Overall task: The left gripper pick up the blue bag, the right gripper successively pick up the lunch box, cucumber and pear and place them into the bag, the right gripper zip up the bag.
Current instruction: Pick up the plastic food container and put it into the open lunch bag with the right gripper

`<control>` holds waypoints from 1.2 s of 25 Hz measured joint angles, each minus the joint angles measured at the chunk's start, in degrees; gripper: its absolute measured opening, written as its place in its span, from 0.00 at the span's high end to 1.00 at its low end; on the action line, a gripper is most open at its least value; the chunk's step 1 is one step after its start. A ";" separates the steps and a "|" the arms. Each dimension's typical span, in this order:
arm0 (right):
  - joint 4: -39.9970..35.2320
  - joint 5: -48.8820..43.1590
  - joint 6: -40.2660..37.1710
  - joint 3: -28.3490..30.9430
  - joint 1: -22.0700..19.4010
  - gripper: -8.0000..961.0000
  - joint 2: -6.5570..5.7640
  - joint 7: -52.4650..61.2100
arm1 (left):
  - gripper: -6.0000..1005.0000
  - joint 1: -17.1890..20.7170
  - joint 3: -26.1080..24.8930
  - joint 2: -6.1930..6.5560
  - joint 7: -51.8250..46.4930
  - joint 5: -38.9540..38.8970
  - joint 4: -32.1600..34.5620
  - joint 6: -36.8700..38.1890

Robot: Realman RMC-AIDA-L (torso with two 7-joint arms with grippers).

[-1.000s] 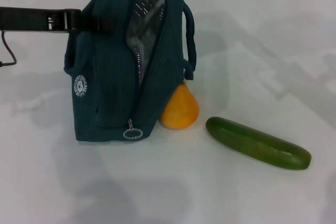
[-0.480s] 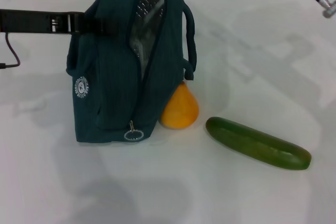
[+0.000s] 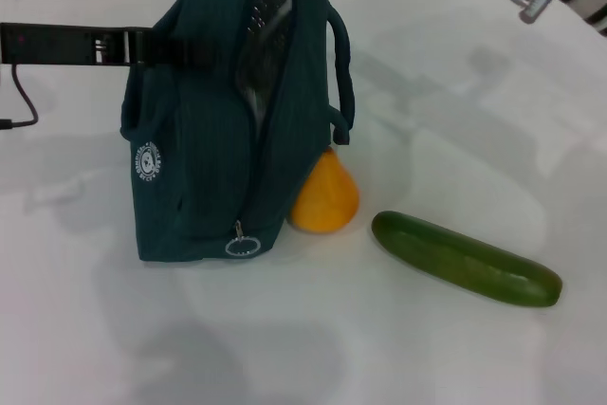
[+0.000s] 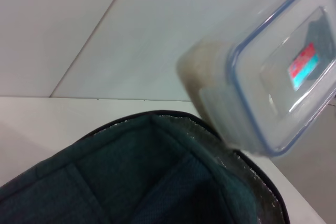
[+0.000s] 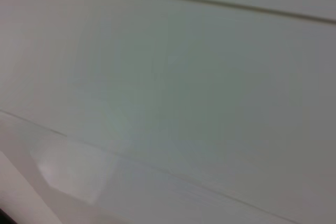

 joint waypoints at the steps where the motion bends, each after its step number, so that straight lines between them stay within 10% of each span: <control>1: 0.19 -0.51 0.57 0.07 0.37 0.79 0.00 -0.14 | 0.93 0.00 0.00 0.00 0.08 -0.01 0.00 0.00; 22: 4.16 -7.95 6.16 1.12 2.80 0.77 0.00 -4.29 | 0.93 0.10 -2.76 -0.15 1.97 -2.24 -1.48 -1.23; 30: 5.93 -21.17 7.48 13.52 2.58 0.76 -0.01 -6.57 | 0.93 0.01 -2.82 -0.19 3.07 -2.85 -1.92 -1.73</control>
